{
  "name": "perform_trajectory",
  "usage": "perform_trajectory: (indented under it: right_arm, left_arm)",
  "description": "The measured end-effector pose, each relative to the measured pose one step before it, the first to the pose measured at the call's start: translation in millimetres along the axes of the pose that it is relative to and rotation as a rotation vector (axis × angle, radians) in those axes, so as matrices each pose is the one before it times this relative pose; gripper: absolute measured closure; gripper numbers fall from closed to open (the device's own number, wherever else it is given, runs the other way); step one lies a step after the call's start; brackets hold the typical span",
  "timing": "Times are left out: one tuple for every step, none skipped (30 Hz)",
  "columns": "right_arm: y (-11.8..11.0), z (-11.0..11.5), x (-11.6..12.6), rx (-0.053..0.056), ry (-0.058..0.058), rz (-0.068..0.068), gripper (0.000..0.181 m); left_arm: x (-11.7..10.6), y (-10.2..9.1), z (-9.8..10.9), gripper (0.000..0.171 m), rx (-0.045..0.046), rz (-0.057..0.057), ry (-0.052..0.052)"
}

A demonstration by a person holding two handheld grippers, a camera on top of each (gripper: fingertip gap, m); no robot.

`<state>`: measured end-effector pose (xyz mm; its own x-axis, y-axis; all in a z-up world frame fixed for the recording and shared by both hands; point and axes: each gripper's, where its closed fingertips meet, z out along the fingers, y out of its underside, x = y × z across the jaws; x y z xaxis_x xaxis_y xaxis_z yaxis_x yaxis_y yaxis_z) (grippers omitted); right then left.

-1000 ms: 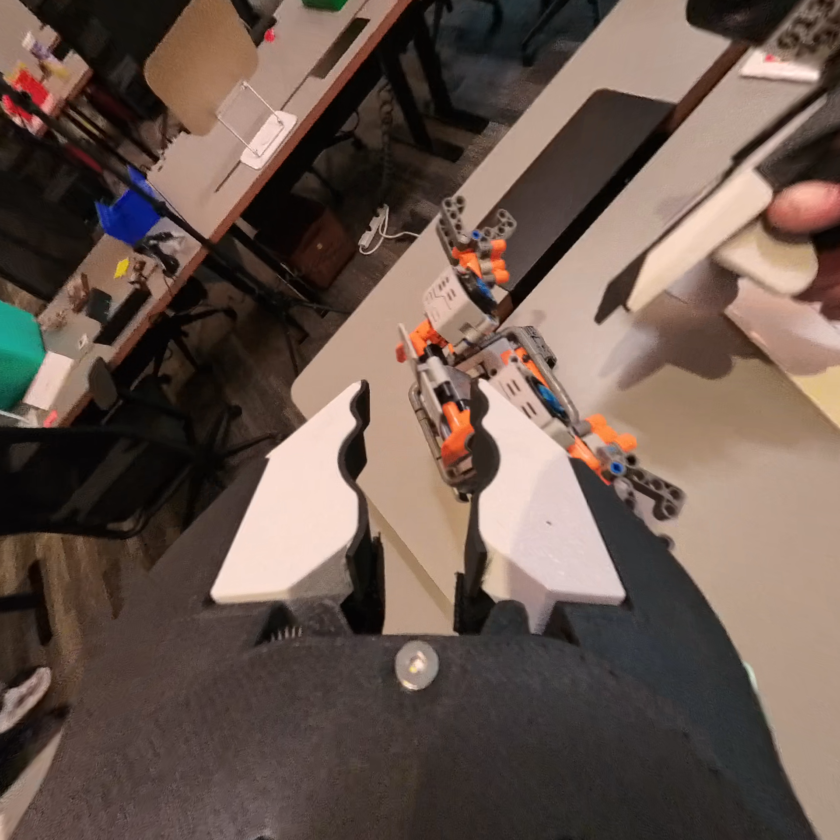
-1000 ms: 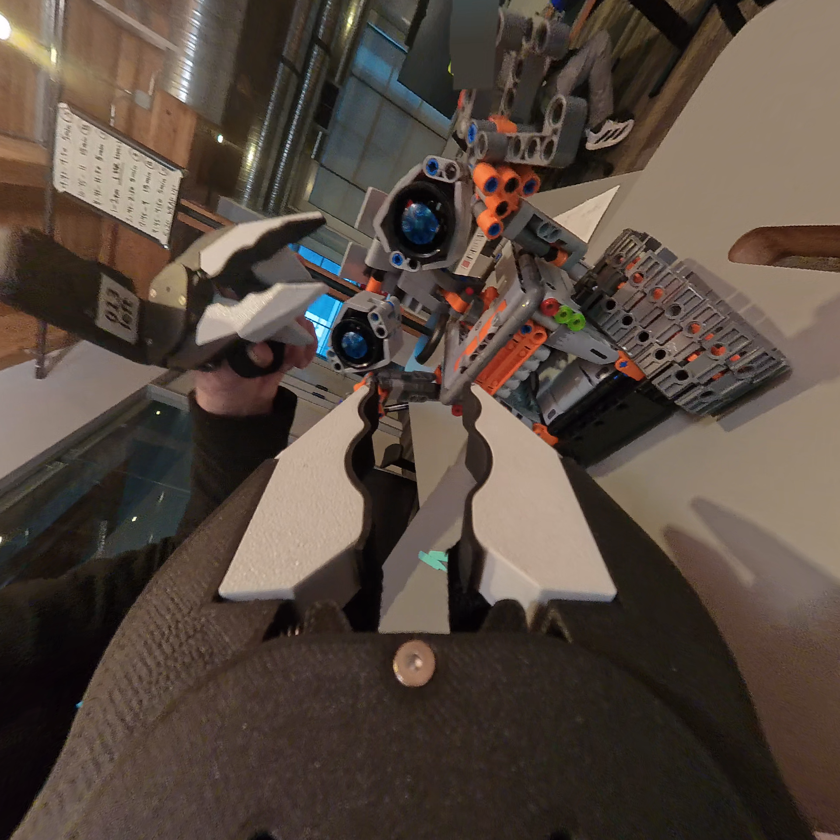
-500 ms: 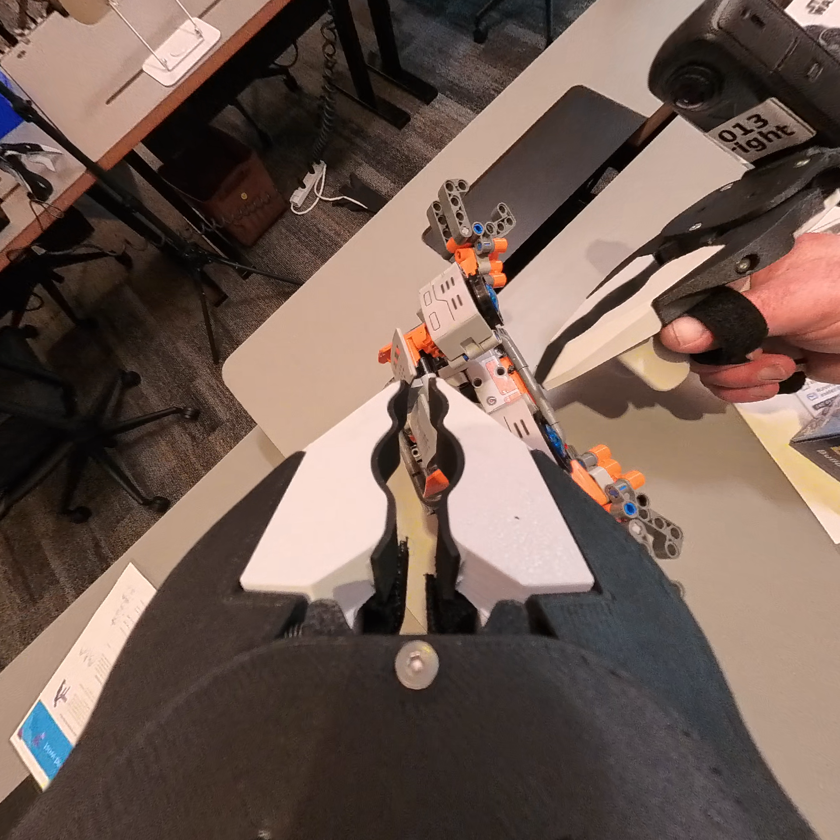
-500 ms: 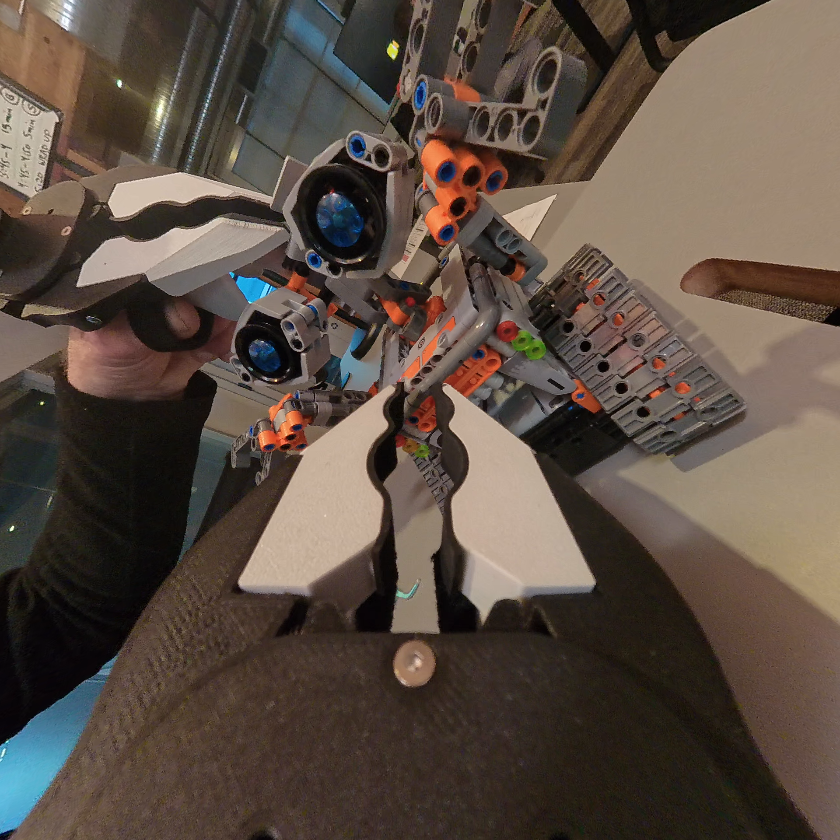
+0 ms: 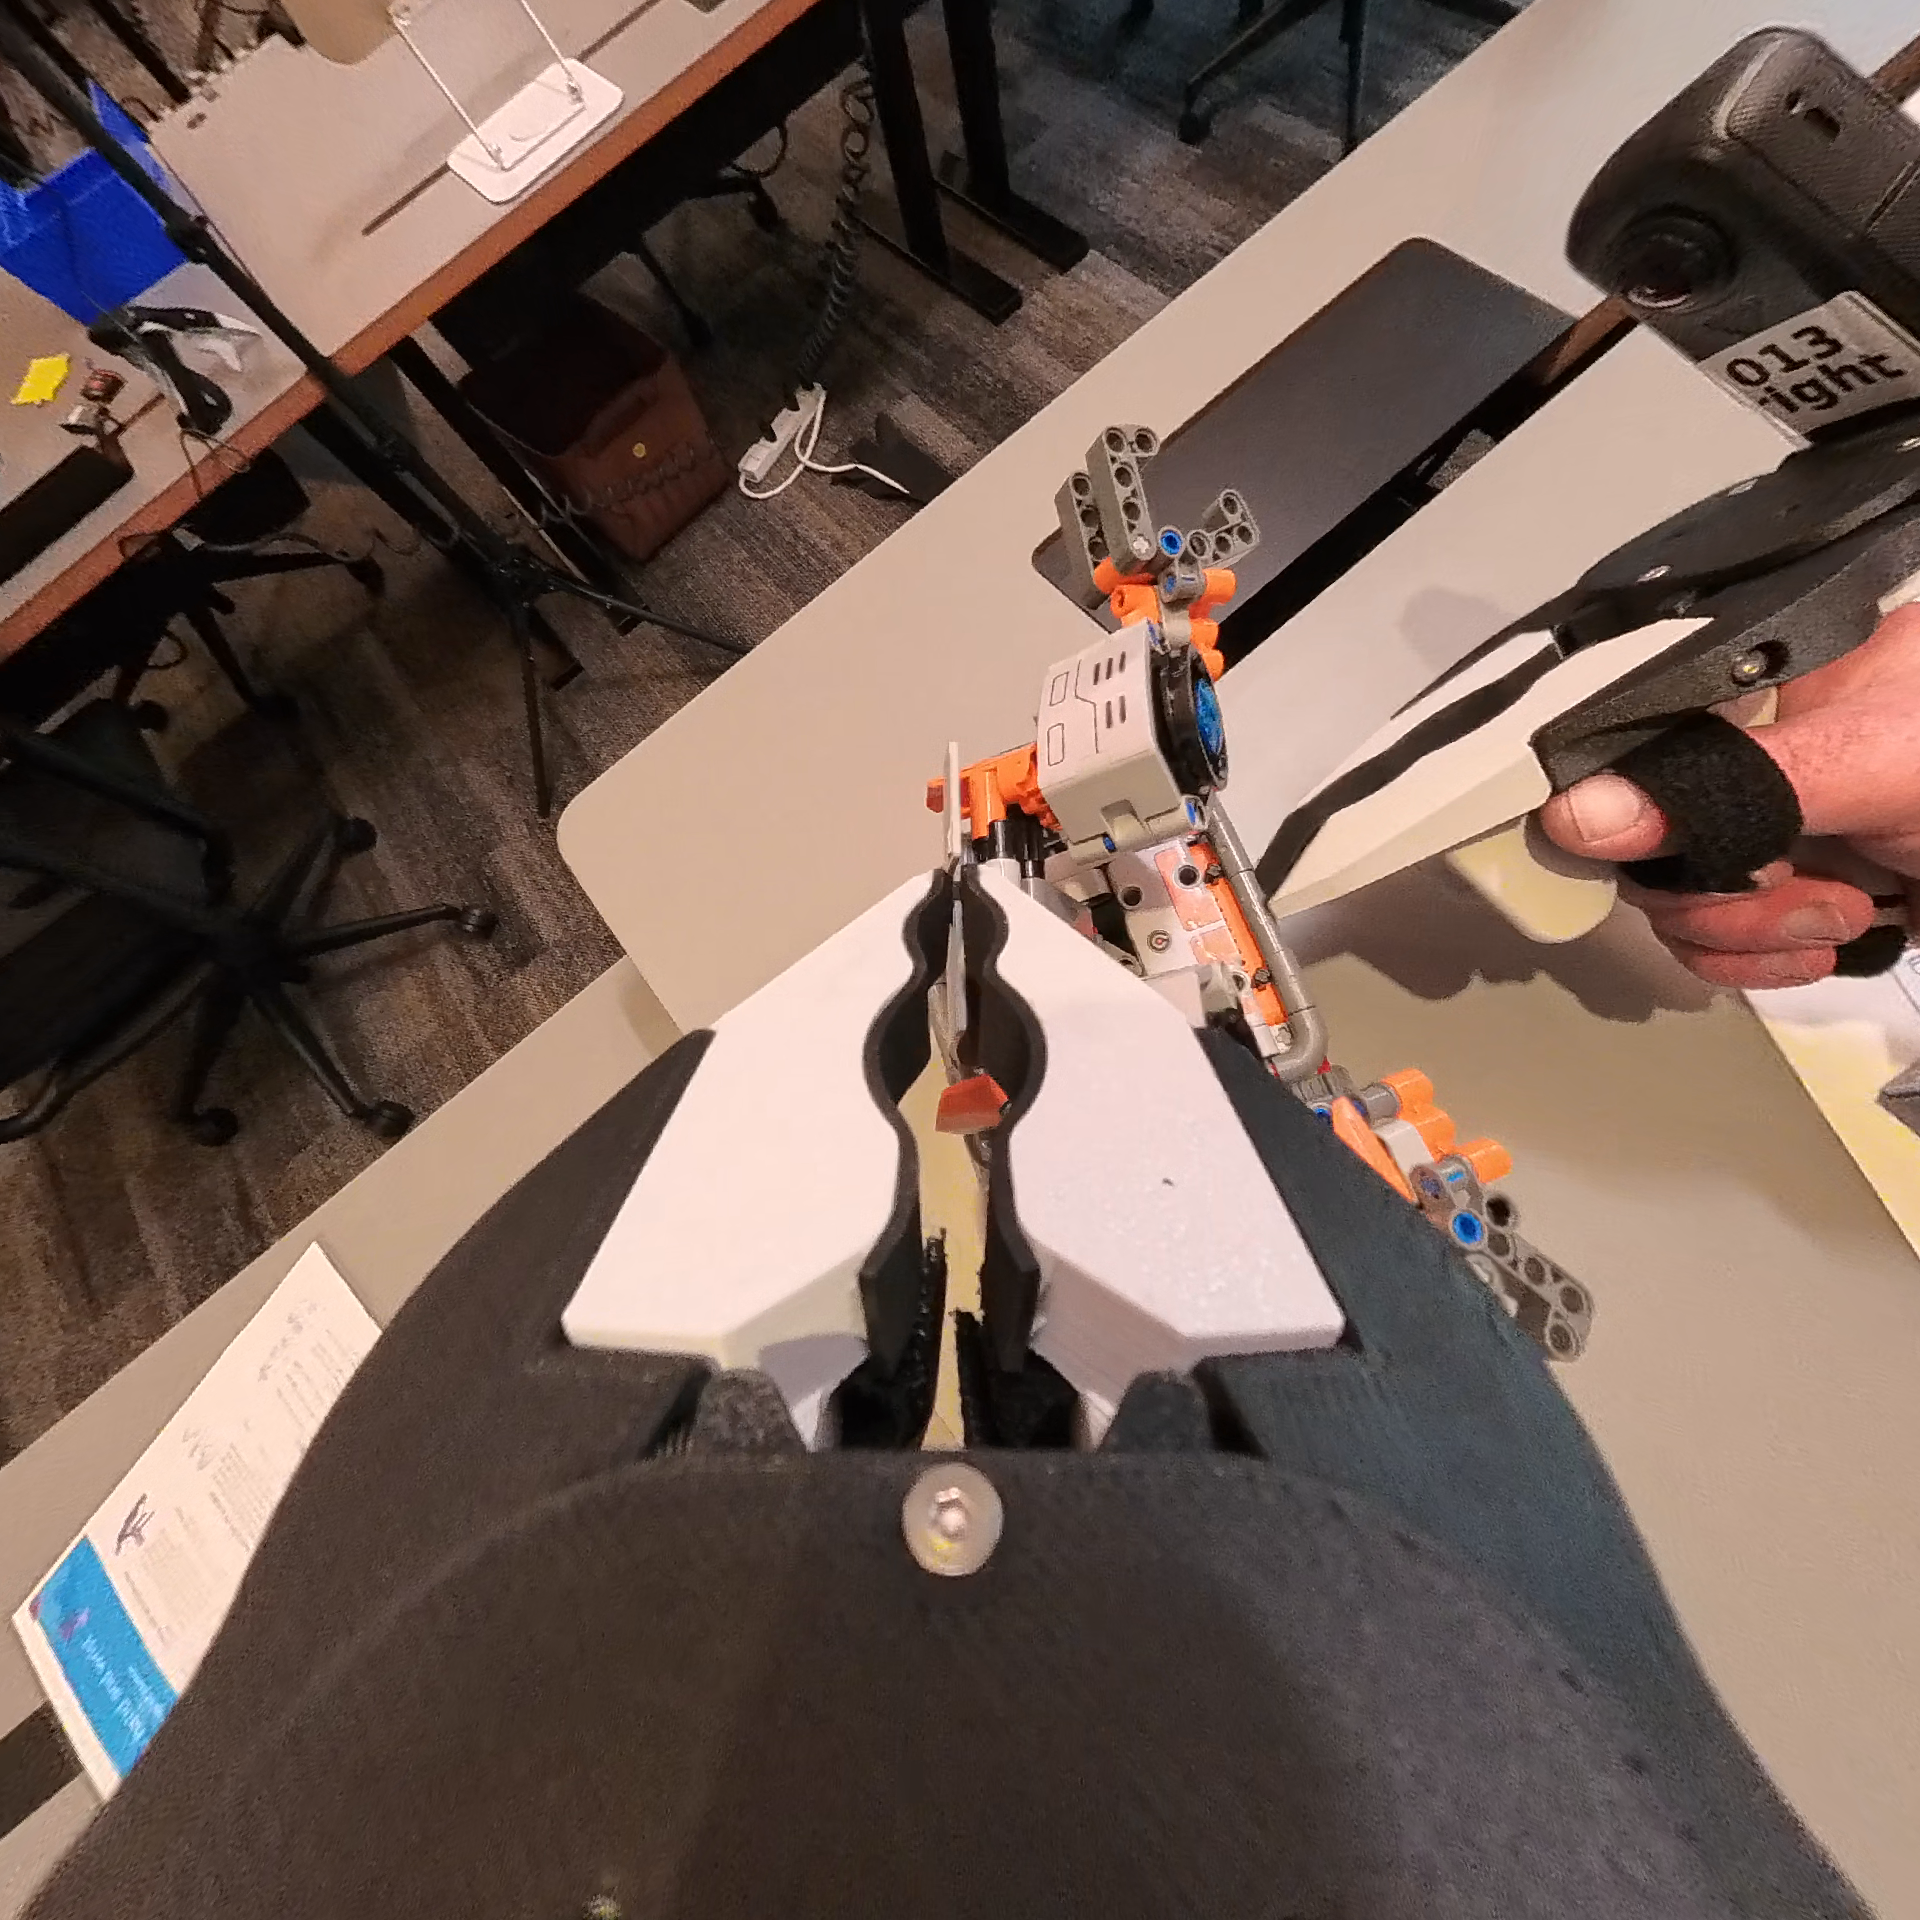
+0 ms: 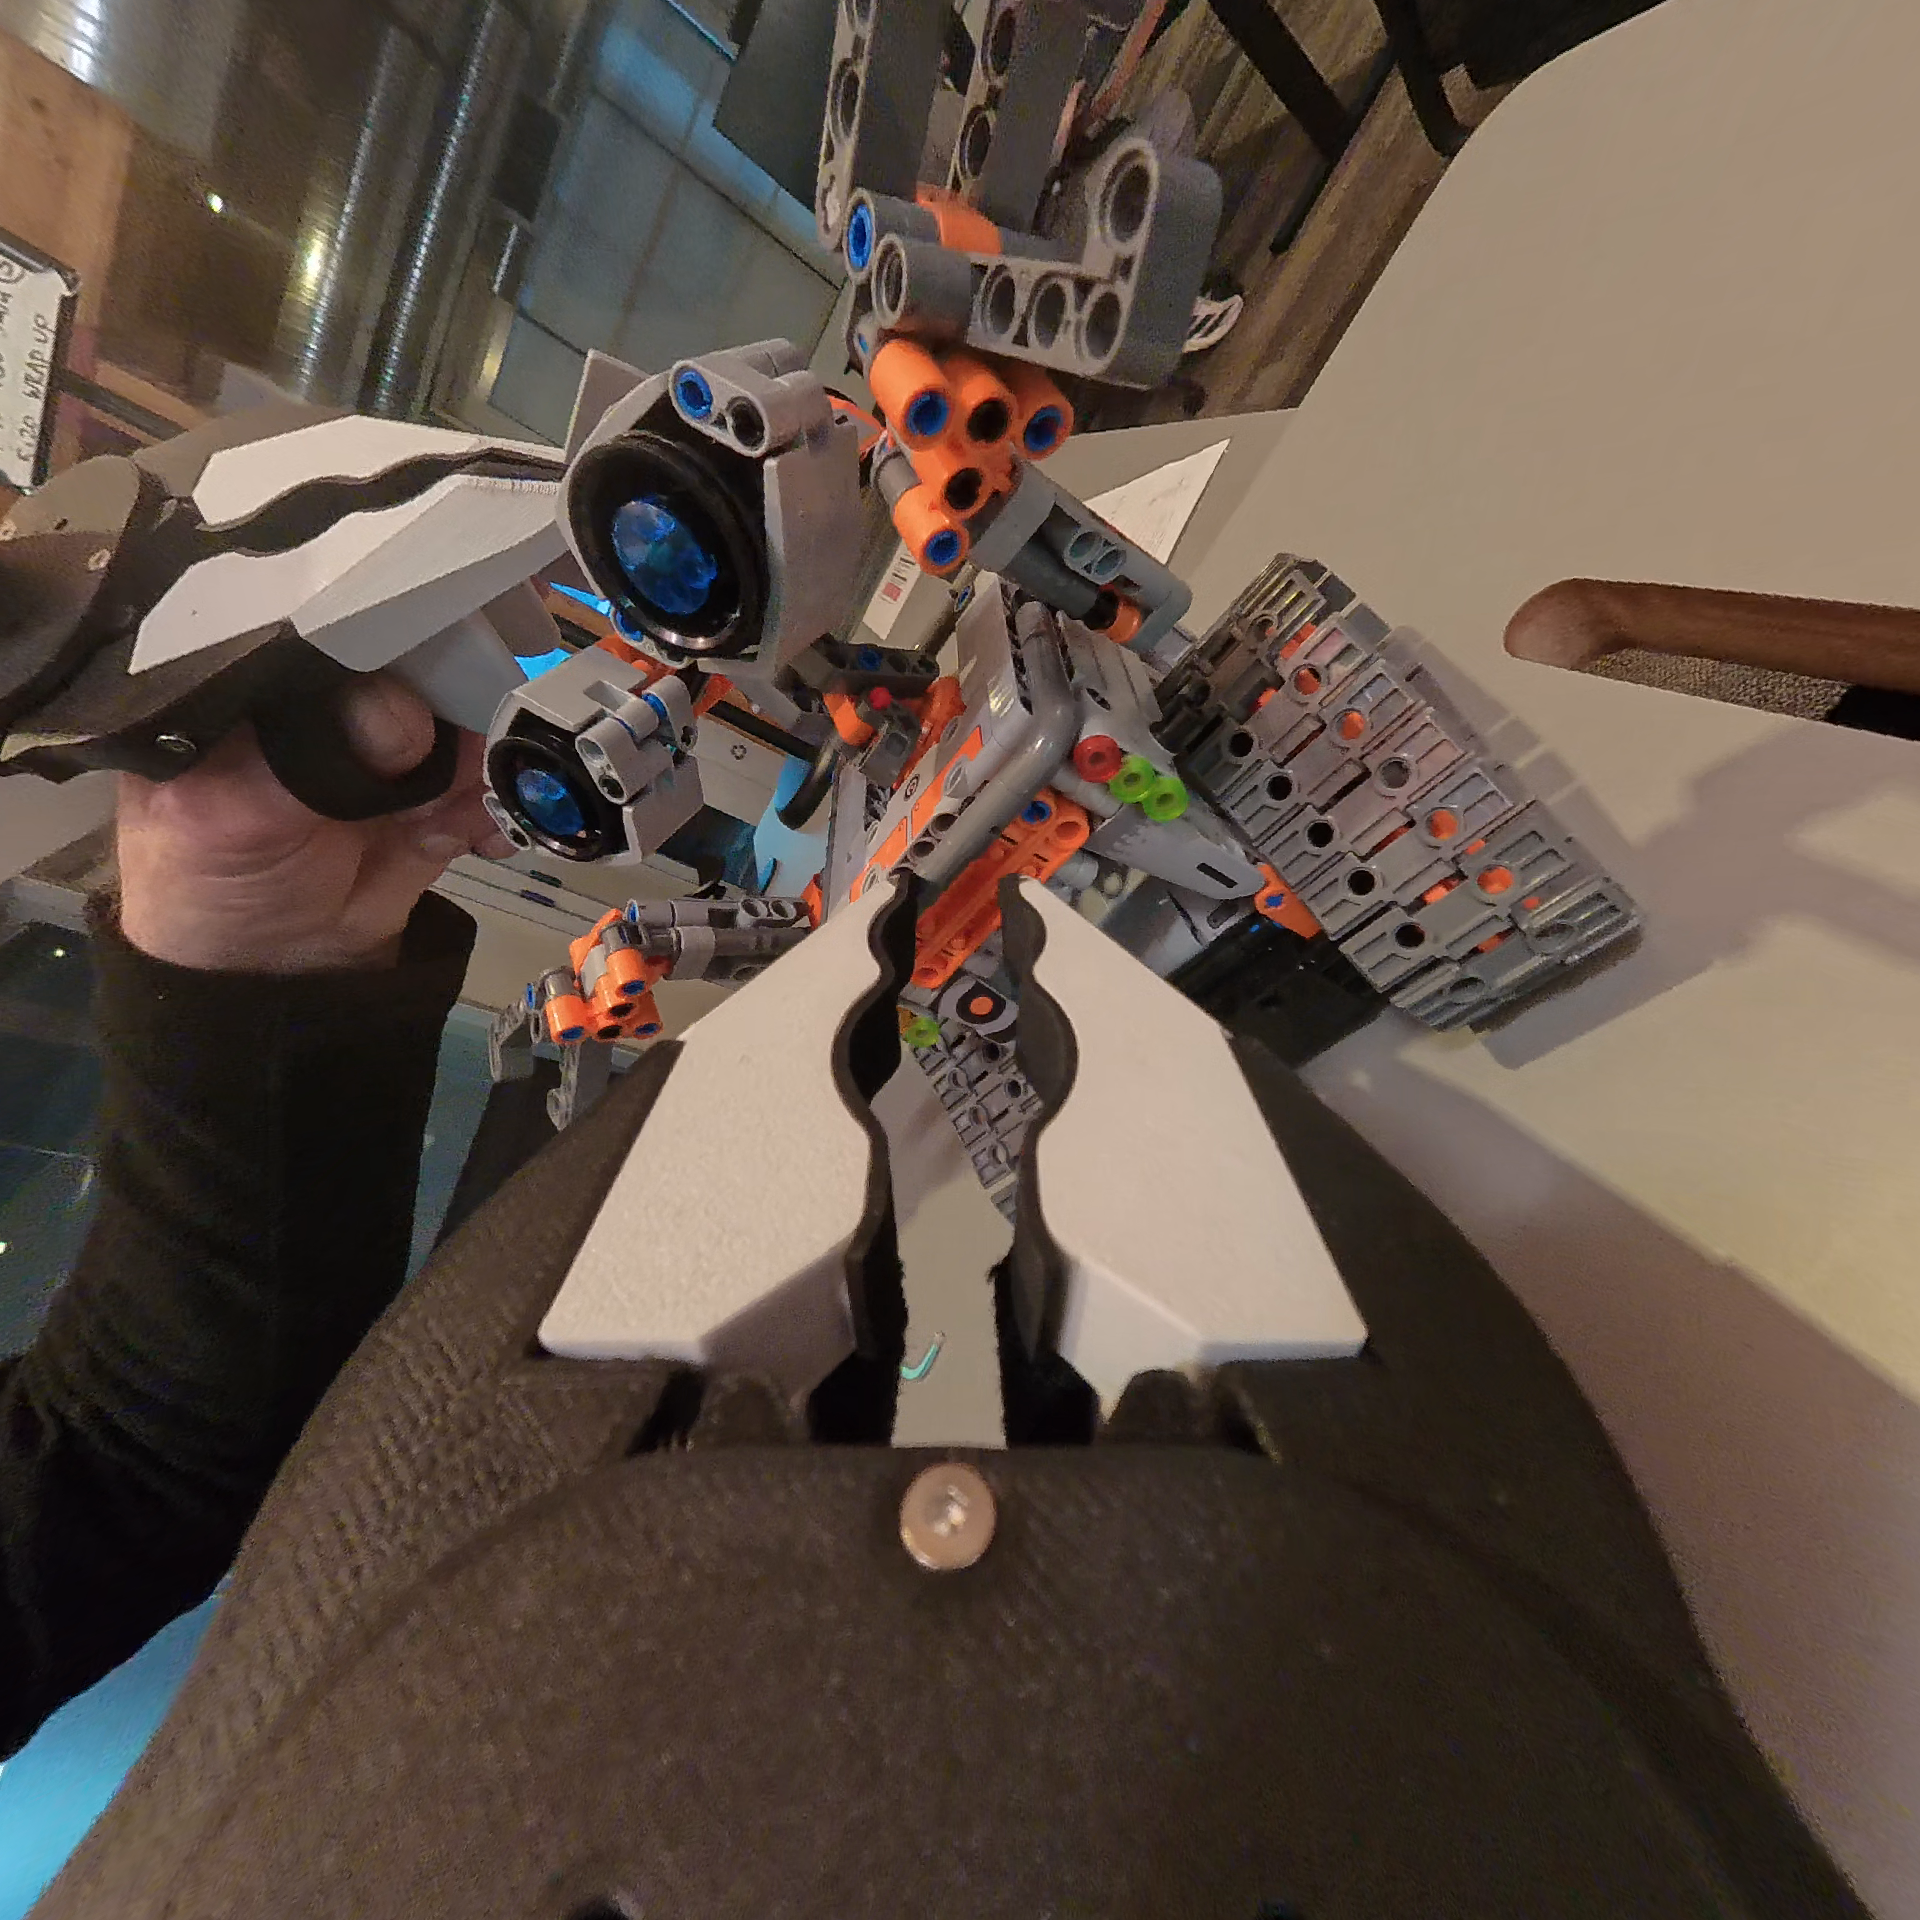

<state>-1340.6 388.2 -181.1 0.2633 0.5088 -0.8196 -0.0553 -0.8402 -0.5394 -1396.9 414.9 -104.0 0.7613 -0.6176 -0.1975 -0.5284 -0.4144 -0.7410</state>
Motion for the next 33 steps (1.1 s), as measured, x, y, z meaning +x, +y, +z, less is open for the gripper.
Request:
perform_trajectory:
  right_arm:
    - [-0.1, 0.44, -0.43, 0.0008, -0.0028, 0.0044, 0.169]
    - [0.14, 0.35, 0.01, -0.0018, 0.0012, -0.0001, 0.17]
    - [-0.1, 0.14, -0.83, -0.0005, -0.0028, -0.0014, 0.172]
    - [0.07, 0.25, -0.94, -0.0024, -0.0031, 0.0013, 0.173]
    - [0.33, 0.34, -0.62, -0.0049, 0.0015, -0.0028, 0.174]
    - [0.33, 0.04, -0.02, -0.005, 0.0061, -0.0062, 0.174]
    - [0.14, -0.66, -0.14, -0.0031, 0.0061, -0.0042, 0.174]
    - [-0.12, -1.35, -0.7, -0.0005, 0.0009, -0.0026, 0.172]
    - [-0.59, -2.1, -0.59, 0.0034, 0.0011, -0.0026, 0.171]
    - [-0.52, -2.31, 0.22, 0.0018, 0.0044, -0.0075, 0.169]
    - [-0.58, -2.47, 1.22, 0.0011, 0.0091, -0.0122, 0.166]
    - [-0.67, -2.31, 1.88, 0.0015, 0.0102, -0.0122, 0.165]
    - [-0.77, -1.84, 1.22, 0.0, 0.0031, -0.0103, 0.162]
    - [-1.74, -1.82, 0.96, 0.003, -0.0008, -0.0093, 0.159]
    - [-2.83, -2.17, 2.35, 0.0069, 0.0067, -0.0092, 0.155]
    - [-3.24, -2.22, 2.4, 0.0053, 0.0047, -0.0086, 0.152]
    - [-3.45, -1.84, 1.88, 0.0033, 0.0006, -0.011, 0.146]
    - [-3.35, -1.42, 1.91, 0.0022, 0.0002, -0.0131, 0.143]
    - [-3.44, -0.76, 0.73, 0.0049, -0.0058, -0.015, 0.142]
    - [-2.43, 0.29, 1.27, 0.0, -0.0008, -0.0201, 0.142]
    - [-1.21, 1.56, 1.03, -0.0054, -0.0005, -0.0202, 0.141]
    - [-1.07, 2.6, -0.41, -0.0038, -0.008, -0.0192, 0.141]
    - [-1.05, 3.07, 0.5, -0.0027, -0.0021, -0.0162, 0.14]
    - [-0.78, 2.89, 2.71, -0.0043, 0.0109, -0.0136, 0.139]
    - [-0.85, 3.25, 1.23, -0.0044, 0.0, -0.0129, 0.139]
    - [-0.38, 3.09, 0.67, -0.0037, -0.0046, -0.0045, 0.139]
    - [-0.42, 2.91, 0.67, -0.0034, -0.0036, -0.0015, 0.139]
    - [0.02, 2.9, -0.46, -0.0032, -0.0074, -0.0083, 0.14]
    - [1.21, 3.05, -1.14, -0.0084, -0.0106, -0.01, 0.142]
    - [1.89, 2.93, -1.12, -0.0109, -0.0113, -0.0043, 0.143]
    - [1.43, 2.48, -1.26, -0.005, -0.0123, -0.0013, 0.144]
    - [1.14, 2.03, -1.45, -0.0029, -0.0107, -0.0053, 0.145]
    - [0.09, 1.0, 0.12, 0.0035, 0.0004, -0.007, 0.146]
  left_arm:
    - [-0.42, 0.09, 0.05, 0.171, 0.0039, -0.0048, 0.0029]
    - [-0.56, 0.01, 0.13, 0.171, 0.00611, -0.0075, 0.0057]
    - [0.03, -0.14, 0.11, 0.171, 0.00586, -0.0115, 0.0116]
    - [-0.46, 0.1, 0.01, 0.171, 0.00181, -0.009, 0.0097]
    - [-0.18, -0.28, 0.08, 0.171, 0.00196, 0.0022, 0.0071]
    - [0.26, -0.33, 0.42, 0.171, 0.00354, 0.0052, 0.0062]
    - [0.08, -0.24, 0.29, 0.171, 0.00177, -0.0081, 0.0066]
    - [0.88, -0.5, -0.35, 0.171, 0.00264, -0.0098, 0.0103]
    - [0.61, -0.36, -0.67, 0.171, 0.00225, 0.0014, 0.0019]
    - [-1.64, -0.03, -1.23, 0.163, 0.00068, 0.0057, -0.0163]
    - [-0.75, 0.11, -2.1, 0.154, 0.00024, -0.0022, -0.0071]
    - [0.45, -2.09, -3.95, 0.147, 0.0143, -0.0095, 0.0009]
    - [-0.16, -3.48, -6.37, 0.141, 0.0257, -0.0116, -0.0063]
    - [0.18, -3.01, -8.43, 0.138, 0.02692, -0.0138, -0.0092]
    - [1.33, -1.38, -9.48, 0.133, 0.02441, -0.0194, -0.0053]
    - [1.88, 1.16, -10.2, 0.129, 0.02035, -0.0242, -0.0074]
    - [2.57, 4.08, -10.3, 0.124, 0.01569, -0.0285, -0.0078]
    - [4.05, 5.98, -9.63, 0.121, 0.01471, -0.0279, -0.0086]
    - [7.55, 7.59, -8.5, 0.12, 0.0127, -0.021, -0.0003]
    - [8.55, 10.47, -6.84, 0.119, -0.00165, -0.0073, -0.0028]
    - [6.11, 11.95, -5.02, 0.118, -0.01036, 0.0, -0.0181]
    - [6.83, 12.25, -3.61, 0.119, -0.00683, -0.0068, -0.01]
    - [5.83, 14.47, -1.87, 0.118, -0.01786, -0.0258, -0.0039]
    - [4.03, 13.22, -1.13, 0.117, -0.00038, -0.04, -0.0008]
    - [2.4, 11.64, -0.52, 0.118, 0.02493, -0.0646, 0.0038]
    - [3.14, 12.61, 0.75, 0.118, 0.02697, -0.0883, 0.0162]
    - [4.8, 12.19, 2.16, 0.117, 0.03014, -0.0918, 0.029]
    - [1.87, 12.98, 3.78, 0.117, 0.02174, -0.0657, 0.0102]
    - [-0.21, 13.5, 6.01, 0.116, -0.00125, -0.0194, -0.0099]
    - [2.36, 11.07, 7.8, 0.114, -0.01201, 0.0211, -0.0031]
    - [0.16, 6.9, 8.83, 0.112, -0.01042, 0.0347, -0.0199]
    - [-2.09, 2.91, 8.57, 0.112, -0.00215, 0.0278, -0.0313]
    - [0.07, -1.07, 7.56, 0.11, 0.00862, 0.0106, -0.0124]
